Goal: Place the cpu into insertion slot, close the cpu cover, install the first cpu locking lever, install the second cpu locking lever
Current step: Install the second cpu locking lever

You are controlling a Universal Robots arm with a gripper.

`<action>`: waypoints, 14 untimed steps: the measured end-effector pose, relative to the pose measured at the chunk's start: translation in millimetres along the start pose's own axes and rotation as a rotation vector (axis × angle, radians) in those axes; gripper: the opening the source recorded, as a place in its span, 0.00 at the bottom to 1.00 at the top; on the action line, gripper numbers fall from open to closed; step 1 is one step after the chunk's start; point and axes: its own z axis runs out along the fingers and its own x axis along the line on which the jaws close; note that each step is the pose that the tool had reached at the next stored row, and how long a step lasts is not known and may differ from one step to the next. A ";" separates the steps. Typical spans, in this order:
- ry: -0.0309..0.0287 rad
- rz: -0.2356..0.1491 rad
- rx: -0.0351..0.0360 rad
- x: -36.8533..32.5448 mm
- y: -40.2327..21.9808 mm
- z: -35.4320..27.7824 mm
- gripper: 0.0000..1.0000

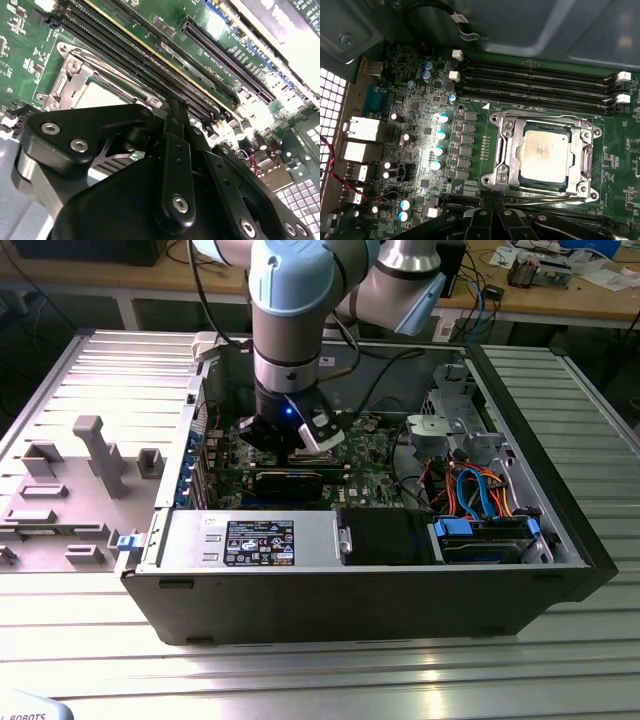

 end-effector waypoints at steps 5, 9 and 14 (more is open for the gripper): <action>0.0001 0.007 -0.0036 0.1 -3.4 -0.5 0.11; -0.0077 0.007 -0.0636 2.7 -3.8 4.9 0.11; -0.0113 0.006 -0.0920 4.8 -2.4 -5.5 0.11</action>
